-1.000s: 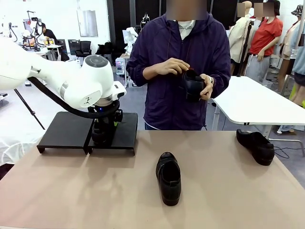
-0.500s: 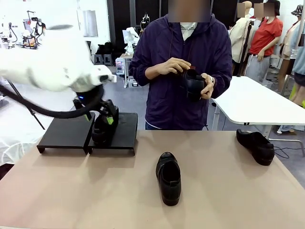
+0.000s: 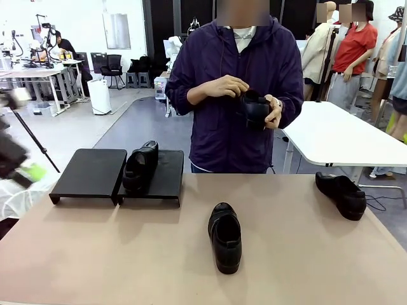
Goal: Organize the shoes by placing them on the stand.
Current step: Place the Shoe from the middle of the table onto the Shoes Stand, then pick up one Shoe and place it in the middle of the table.
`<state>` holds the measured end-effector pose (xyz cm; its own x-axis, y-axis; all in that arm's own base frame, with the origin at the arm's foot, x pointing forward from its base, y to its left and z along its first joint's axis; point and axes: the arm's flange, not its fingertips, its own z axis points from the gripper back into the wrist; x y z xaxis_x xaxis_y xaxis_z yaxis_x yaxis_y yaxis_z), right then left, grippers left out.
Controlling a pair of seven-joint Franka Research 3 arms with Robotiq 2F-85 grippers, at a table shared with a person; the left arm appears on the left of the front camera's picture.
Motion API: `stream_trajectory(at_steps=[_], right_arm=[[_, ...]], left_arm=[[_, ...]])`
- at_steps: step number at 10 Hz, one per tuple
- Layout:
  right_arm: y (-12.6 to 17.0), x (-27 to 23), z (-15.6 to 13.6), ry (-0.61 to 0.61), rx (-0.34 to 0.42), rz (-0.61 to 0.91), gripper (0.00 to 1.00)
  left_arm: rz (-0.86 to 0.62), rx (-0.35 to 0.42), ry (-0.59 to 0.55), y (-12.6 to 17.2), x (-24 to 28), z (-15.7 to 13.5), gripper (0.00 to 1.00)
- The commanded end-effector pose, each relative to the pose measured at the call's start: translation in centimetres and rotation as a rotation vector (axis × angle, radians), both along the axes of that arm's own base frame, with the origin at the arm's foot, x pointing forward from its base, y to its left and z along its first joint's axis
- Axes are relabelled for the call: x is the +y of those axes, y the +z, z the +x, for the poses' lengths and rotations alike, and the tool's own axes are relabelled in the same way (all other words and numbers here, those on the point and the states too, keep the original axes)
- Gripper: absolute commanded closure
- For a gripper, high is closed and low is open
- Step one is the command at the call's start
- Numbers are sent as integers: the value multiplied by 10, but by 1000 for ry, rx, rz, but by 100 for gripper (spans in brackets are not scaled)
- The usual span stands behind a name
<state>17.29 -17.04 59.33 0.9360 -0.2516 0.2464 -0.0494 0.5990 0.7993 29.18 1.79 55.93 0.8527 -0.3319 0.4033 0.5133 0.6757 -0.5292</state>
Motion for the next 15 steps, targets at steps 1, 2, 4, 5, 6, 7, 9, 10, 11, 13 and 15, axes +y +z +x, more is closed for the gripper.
stream_trajectory(at_steps=[1, 2, 4, 5, 6, 7, 9, 10, 11, 13, 15], right_arm=[[4, -1, 0, 12, -33, 17, 0], [4, -1, 0, 12, -33, 17, 0], [4, -1, 0, 12, -33, 17, 0], [4, -1, 0, 12, -33, 17, 0], [4, -1, 0, 12, -33, 17, 0], [4, -1, 0, 12, -33, 17, 0], [4, -1, 0, 12, -33, 17, 0], [4, -1, 0, 12, -33, 17, 0], [4, -1, 0, 12, -33, 17, 0], [4, -1, 0, 12, -33, 17, 0], [4, -1, 0, 12, -33, 17, 0]], left_arm=[[-74, -19, 70, 5, 31, -31, 0], [-83, 3, 162, 10, 38, -46, 0], [-38, 2, 43, 2, 27, -22, 0], [-38, 2, 43, 2, 27, -22, 0], [-38, 2, 43, 2, 27, -22, 0], [-38, 2, 43, 2, 27, -22, 0], [-38, 2, 43, 2, 27, -22, 0], [-38, 2, 43, 2, 27, -22, 0], [-38, 2, 43, 2, 27, -22, 0], [-38, 2, 43, 2, 27, -22, 0], [-38, 2, 43, 2, 27, -22, 0]])
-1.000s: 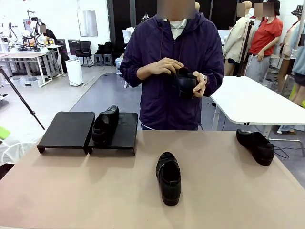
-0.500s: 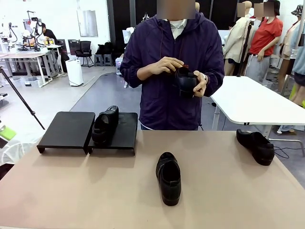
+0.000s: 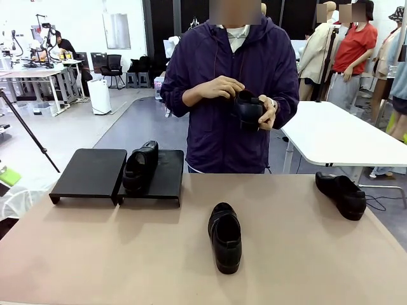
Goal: Organize the shoes by placing them on the stand.
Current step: Pick up one Shoe and place it in the middle of the table.
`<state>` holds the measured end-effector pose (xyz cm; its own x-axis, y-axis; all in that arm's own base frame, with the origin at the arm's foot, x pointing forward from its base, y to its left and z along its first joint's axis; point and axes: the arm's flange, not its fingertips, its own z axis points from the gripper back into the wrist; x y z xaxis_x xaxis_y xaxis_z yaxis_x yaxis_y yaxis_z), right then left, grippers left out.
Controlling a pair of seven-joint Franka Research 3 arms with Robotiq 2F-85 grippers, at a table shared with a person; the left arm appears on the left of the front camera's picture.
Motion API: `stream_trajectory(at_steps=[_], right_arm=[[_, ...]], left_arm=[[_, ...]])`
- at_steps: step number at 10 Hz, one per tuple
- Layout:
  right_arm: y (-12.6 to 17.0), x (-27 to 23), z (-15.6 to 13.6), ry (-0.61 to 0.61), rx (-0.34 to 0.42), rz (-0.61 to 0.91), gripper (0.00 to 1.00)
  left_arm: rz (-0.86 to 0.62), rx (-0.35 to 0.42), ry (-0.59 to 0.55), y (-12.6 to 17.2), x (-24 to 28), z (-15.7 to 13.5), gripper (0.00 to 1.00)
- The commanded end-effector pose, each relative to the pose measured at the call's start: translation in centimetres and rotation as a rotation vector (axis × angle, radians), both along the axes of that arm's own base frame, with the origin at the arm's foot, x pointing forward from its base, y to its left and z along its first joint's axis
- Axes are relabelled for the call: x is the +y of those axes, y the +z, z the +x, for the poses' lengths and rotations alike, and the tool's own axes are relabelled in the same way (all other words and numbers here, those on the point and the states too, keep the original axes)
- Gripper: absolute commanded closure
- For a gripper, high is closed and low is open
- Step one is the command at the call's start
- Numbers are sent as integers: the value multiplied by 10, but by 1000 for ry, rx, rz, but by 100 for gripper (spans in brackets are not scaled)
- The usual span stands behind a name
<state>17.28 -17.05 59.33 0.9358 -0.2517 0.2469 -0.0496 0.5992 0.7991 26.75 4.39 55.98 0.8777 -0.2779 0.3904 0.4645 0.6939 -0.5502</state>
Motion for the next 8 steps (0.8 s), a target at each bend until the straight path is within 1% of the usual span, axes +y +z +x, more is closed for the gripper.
stream_trajectory(at_steps=[1, 3, 4, 5, 6, 7, 8], right_arm=[[4, -1, 0, 13, -33, 17, 0], [4, -1, 0, 13, -33, 17, 0], [0, 0, 0, 0, 0, 0, 0], [2, 24, 25, 106, 26, -188, 0], [-10, 34, 55, 119, 128, -272, 0], [-26, 50, 78, 125, 167, -353, 0], [-40, 69, 90, 142, 172, -436, 0]], left_arm=[[-21, -20, -12, 1, 1, 2, 0], [-21, -20, -12, 1, 1, 2, 0], [-21, -20, -12, 1, 1, 2, 0], [-21, -20, -12, 1, 1, 2, 0], [-21, -20, -12, 1, 1, 2, 0], [-21, -20, -12, 1, 1, 2, 0], [-21, -20, -12, 1, 1, 2, 0]])
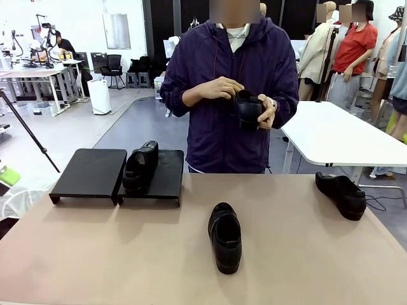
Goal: Organize the shoes by placing them on the stand.
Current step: Pick up one Shoe and place it in the middle of the table.
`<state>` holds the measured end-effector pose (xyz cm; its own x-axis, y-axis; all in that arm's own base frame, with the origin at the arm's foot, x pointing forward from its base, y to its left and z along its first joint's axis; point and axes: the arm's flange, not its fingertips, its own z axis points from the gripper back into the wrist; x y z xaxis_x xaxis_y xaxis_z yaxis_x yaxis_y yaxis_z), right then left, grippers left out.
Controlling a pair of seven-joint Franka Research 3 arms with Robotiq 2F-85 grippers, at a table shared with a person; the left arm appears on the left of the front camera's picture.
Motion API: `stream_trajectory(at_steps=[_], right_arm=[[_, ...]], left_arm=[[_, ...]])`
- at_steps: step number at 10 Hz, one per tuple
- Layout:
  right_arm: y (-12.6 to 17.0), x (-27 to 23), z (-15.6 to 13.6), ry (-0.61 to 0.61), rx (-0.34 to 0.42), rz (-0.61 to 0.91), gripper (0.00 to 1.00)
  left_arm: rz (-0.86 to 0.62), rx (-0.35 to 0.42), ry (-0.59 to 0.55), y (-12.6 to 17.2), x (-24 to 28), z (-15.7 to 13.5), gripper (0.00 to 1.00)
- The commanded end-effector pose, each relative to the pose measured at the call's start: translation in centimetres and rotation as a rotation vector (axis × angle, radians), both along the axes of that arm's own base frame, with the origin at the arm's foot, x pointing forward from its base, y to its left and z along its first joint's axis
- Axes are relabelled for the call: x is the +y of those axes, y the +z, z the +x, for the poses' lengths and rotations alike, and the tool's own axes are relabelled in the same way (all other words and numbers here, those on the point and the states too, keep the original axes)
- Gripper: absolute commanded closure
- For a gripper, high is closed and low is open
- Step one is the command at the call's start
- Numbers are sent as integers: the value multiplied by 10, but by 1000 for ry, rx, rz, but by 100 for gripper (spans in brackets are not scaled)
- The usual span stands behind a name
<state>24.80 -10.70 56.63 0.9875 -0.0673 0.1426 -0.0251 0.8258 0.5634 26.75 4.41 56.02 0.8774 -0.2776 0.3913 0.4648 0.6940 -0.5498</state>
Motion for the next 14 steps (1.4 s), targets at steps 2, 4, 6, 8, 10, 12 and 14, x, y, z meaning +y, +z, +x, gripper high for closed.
stream_trajectory(at_steps=[2, 4, 6, 8, 10, 12, 14], right_arm=[[-24, 27, 18, 4, 72, -142, 0], [-14, 15, 19, 26, 14, -92, 0], [-24, 23, 25, 39, 24, -111, 0], [-33, 59, 106, 18, 93, -187, 0], [-49, 75, 183, -60, 32, -299, 0], [-84, 70, 252, -157, -30, -428, 0], [-110, 51, 287, -210, -80, -442, 0]], left_arm=[[-21, -19, -12, 1, 1, 2, 0], [-21, -19, -12, 1, 1, 2, 0], [-21, -19, -12, 1, 1, 2, 0], [-21, -19, -12, 1, 1, 2, 0], [-21, -19, -12, 1, 1, 2, 0], [-21, -19, -12, 1, 1, 2, 0], [-21, -19, -12, 1, 1, 2, 0]])
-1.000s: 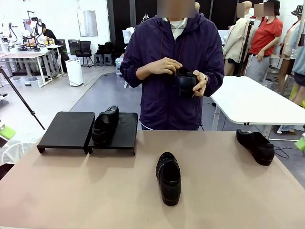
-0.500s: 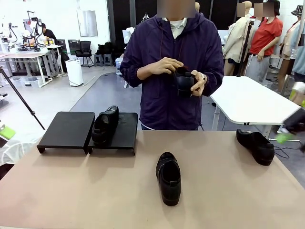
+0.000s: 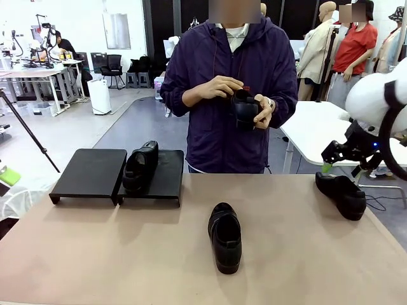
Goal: Organize the shoes by placing them on the stand.
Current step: Pick up one Shoe and place it in the middle of the table.
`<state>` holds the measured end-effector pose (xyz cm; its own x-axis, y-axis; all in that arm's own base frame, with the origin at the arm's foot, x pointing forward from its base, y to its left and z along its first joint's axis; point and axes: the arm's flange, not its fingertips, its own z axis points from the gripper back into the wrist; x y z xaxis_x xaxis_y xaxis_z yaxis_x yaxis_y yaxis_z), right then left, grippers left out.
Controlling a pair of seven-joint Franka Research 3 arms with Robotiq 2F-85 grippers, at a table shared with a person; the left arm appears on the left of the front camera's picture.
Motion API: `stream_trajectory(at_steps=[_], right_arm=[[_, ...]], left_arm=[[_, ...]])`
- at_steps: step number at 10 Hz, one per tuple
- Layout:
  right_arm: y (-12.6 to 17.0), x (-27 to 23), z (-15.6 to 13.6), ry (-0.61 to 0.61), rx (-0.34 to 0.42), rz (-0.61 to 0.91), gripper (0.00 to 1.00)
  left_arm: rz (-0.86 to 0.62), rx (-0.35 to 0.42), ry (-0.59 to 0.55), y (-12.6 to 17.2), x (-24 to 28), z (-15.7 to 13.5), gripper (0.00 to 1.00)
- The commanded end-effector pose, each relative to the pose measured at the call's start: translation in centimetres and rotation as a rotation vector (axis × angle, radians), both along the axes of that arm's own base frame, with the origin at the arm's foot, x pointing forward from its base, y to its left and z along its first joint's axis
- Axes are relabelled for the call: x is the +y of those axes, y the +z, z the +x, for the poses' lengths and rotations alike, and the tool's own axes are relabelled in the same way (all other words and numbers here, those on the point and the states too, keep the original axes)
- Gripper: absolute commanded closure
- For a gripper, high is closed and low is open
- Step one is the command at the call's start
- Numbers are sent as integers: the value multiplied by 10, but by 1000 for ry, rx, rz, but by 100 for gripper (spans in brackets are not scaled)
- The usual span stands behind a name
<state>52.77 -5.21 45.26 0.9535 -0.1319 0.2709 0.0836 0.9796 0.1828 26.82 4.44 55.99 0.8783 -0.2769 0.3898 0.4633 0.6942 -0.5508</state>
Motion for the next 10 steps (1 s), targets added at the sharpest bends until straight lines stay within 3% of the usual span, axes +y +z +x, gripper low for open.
stream_trajectory(at_steps=[1, 2, 3, 5, 10], right_arm=[[-1, -5, 13, -49, 47, -4, 0], [0, 0, 0, 0, 0, 0, 0], [0, 0, 0, 0, 0, 0, 0], [-15, -20, 27, -36, -4, -53, 0], [-37, -46, 91, 33, 100, -31, 0]], left_arm=[[-21, -20, -13, 1, 0, 1, 0], [-21, -20, -13, 1, 0, 1, 0], [-21, -20, -13, 1, 0, 1, 0], [-21, -20, -13, 1, 0, 1, 0], [-21, -20, -13, 1, 0, 1, 0]])
